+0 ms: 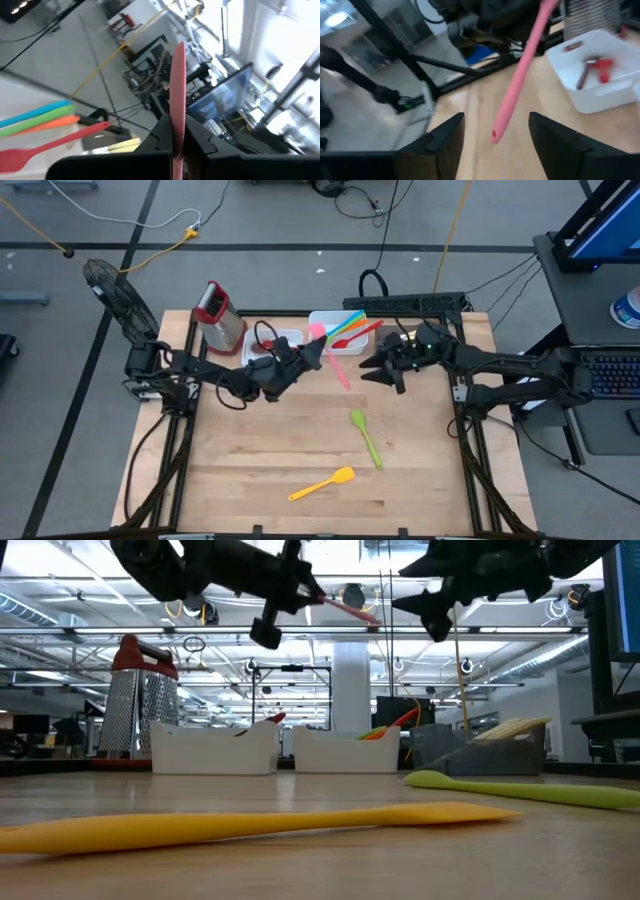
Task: Pick & Place Kitchen Items
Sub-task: Put the pink spatula into the right white bin
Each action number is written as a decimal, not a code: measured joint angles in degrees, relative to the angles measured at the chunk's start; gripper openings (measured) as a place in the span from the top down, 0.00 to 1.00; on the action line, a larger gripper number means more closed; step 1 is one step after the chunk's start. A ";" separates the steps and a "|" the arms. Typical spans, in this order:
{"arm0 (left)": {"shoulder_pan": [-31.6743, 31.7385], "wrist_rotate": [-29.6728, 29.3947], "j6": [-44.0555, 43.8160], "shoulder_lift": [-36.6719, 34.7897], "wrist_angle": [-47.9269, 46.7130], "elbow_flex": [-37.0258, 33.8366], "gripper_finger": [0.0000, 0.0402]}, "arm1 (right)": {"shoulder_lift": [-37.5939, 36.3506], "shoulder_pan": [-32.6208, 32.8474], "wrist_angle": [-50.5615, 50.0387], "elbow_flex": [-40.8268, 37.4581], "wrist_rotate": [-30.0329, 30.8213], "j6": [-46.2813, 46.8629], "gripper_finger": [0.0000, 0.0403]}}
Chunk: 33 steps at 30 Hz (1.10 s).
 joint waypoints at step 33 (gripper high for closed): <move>2.12 6.39 5.13 4.91 -2.02 10.86 0.98 | 10.46 -0.96 17.13 0.08 -8.97 13.45 0.42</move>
